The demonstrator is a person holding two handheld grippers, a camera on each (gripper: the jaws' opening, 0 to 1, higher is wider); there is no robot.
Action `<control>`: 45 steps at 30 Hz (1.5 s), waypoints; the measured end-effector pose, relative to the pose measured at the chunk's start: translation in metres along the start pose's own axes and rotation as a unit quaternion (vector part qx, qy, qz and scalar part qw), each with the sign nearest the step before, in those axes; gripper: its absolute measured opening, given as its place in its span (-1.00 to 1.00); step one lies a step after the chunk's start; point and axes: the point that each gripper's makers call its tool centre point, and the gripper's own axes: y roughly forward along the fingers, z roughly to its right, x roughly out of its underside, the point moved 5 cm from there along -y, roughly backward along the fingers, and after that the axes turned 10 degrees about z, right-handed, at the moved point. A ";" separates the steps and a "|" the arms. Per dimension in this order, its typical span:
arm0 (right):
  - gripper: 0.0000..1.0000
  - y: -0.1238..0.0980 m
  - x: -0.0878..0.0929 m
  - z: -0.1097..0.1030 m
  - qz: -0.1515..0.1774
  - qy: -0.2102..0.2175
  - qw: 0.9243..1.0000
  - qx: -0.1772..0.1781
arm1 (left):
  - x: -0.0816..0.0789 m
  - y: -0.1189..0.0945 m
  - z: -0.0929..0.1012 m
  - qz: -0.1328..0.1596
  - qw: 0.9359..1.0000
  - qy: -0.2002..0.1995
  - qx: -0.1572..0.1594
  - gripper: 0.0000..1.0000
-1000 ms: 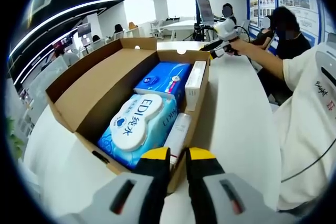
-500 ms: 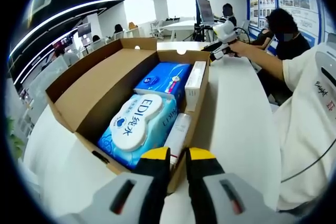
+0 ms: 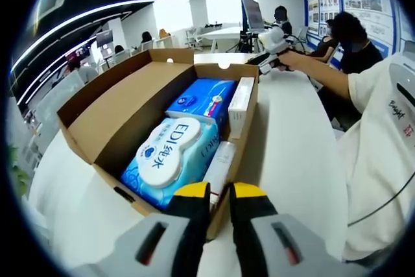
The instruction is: Operate the shoe box by opening the lid, removing the specified soft item, and placing it in the target area until the item is outside and the box remains undamaged.
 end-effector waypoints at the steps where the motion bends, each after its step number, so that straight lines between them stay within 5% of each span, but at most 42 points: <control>1: 0.18 0.001 0.000 0.001 0.000 -0.001 1.000 -0.001 | 0.000 0.000 0.000 0.000 1.000 0.000 0.000 -0.76; 25: 0.16 0.043 -0.017 0.023 -0.008 -0.004 1.000 -0.020 | 0.000 0.000 0.000 -0.001 1.000 -0.002 -0.008 -0.75; 43: 0.16 0.045 -0.019 0.028 -0.008 -0.015 0.999 -0.028 | 0.000 -0.001 0.001 -0.001 1.000 -0.003 -0.007 -0.75; 44: 0.18 0.035 -0.035 0.020 0.039 -0.005 0.999 -0.027 | 0.000 -0.002 0.002 0.005 1.000 -0.003 -0.007 -0.75; 45: 0.19 0.032 -0.035 0.017 0.030 -0.005 0.999 -0.028 | 0.000 -0.002 0.002 0.008 1.000 -0.003 -0.007 -0.75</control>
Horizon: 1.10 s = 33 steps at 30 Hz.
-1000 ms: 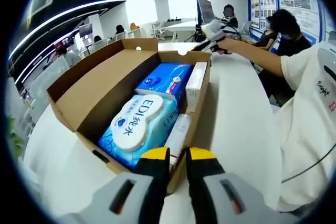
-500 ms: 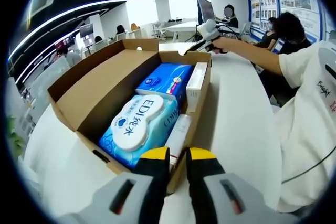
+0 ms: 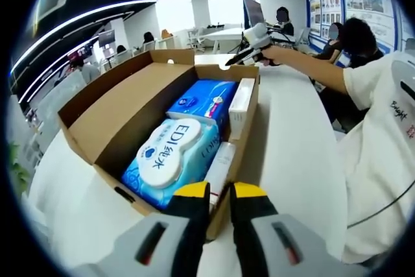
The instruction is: Operate the shoe box by opening the lid, removing the specified soft item, and placing it in the target area until the item is outside and the box remains undamaged.
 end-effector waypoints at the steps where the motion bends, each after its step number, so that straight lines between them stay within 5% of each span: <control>1: 0.21 0.000 0.000 0.000 -0.004 -0.001 1.000 0.000 | 0.000 0.000 0.000 0.002 1.000 0.000 0.000 -0.75; 9: 0.43 0.010 0.016 -0.006 -0.035 -0.011 0.999 0.003 | 0.000 0.000 0.000 0.009 1.000 0.000 -0.005 -0.75; 21: 0.42 0.011 0.018 -0.006 -0.035 -0.015 0.999 0.003 | -0.001 0.000 0.001 0.018 1.000 -0.001 -0.004 -0.74; 27: 0.32 0.004 0.002 -0.008 -0.018 -0.021 1.000 0.008 | -0.001 0.000 0.001 0.016 1.000 -0.002 -0.001 -0.75; 33: 0.13 -0.010 -0.030 -0.016 0.034 -0.051 0.998 -0.005 | 0.000 0.000 0.001 0.018 1.000 -0.002 -0.001 -0.75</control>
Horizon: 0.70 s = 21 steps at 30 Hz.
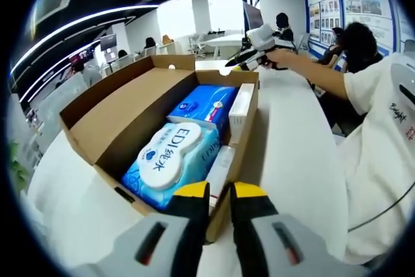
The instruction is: Operate the shoe box by opening the lid, removing the specified soft item, and placing it in the target area until the item is outside and the box remains undamaged.
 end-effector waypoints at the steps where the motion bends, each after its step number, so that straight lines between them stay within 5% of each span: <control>1: 0.07 -0.001 -0.007 -0.003 0.010 -0.008 1.000 -0.010 | 0.000 0.000 0.000 0.000 1.000 0.000 -0.001 -0.75; 4: -0.27 -0.004 -0.017 -0.007 -0.004 -0.007 1.000 -0.024 | 0.000 0.001 0.000 -0.006 1.000 0.002 0.001 -0.75; 12: -0.45 -0.005 -0.052 -0.023 0.007 -0.007 0.996 -0.086 | 0.000 0.001 -0.001 -0.020 1.000 -0.001 0.016 -0.77; 16: -0.53 -0.008 -0.076 -0.047 0.029 -0.031 0.985 -0.169 | 0.000 0.001 -0.001 -0.022 1.000 0.000 0.015 -0.77; 21: -0.57 -0.009 -0.088 -0.087 0.036 -0.047 0.959 -0.277 | 0.000 0.001 -0.001 -0.018 1.000 0.002 0.026 -0.79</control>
